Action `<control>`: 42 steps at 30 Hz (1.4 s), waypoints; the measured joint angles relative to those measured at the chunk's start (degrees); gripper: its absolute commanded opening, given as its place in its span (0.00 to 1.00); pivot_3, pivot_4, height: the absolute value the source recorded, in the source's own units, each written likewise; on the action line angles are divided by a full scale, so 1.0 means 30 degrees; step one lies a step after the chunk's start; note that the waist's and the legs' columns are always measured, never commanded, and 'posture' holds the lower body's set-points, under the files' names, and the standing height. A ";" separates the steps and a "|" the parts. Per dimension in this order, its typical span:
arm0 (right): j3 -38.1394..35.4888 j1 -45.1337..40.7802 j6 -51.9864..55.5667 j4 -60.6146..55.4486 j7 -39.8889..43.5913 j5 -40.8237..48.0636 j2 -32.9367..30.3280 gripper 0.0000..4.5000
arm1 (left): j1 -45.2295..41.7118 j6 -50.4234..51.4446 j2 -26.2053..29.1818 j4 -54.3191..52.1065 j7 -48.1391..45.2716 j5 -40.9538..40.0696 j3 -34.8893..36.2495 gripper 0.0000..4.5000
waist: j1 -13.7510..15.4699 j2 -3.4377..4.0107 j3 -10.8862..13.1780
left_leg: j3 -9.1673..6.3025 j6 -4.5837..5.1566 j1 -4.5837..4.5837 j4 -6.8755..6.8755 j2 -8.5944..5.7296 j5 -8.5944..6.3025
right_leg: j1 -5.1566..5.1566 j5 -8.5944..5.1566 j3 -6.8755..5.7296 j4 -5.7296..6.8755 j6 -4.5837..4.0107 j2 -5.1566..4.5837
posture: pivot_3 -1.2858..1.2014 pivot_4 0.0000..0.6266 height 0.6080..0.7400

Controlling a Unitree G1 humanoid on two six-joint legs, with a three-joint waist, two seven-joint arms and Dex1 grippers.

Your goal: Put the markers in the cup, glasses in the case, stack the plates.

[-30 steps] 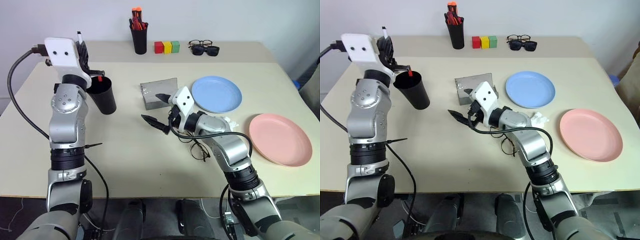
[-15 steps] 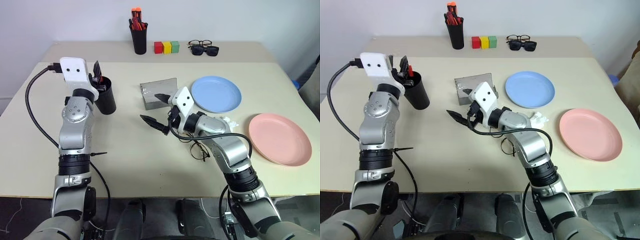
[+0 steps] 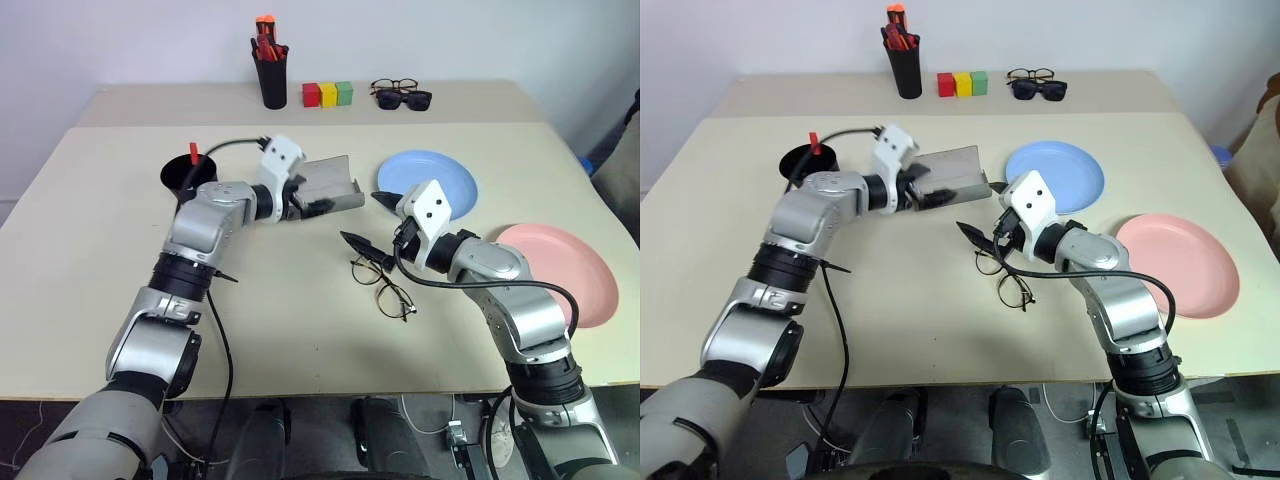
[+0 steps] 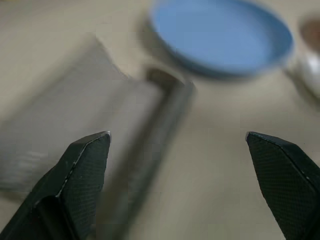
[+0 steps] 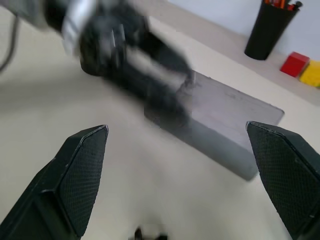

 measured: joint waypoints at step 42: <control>-0.0618 0.1890 0.7953 -0.2726 0.0155 0.2638 -0.4068 1.00 | 0.4324 -0.8891 0.4591 -0.3544 -1.0905 0.3173 -0.0107 0.64 | 0.0045 -0.0003 0.0012 | 0.0001 0.0029 -0.0020 0.0039 0.0012 -0.0016 | 0.0009 -0.0005 0.0006 0.0017 0.0005 -0.0008 | 0.52 0.24 1.00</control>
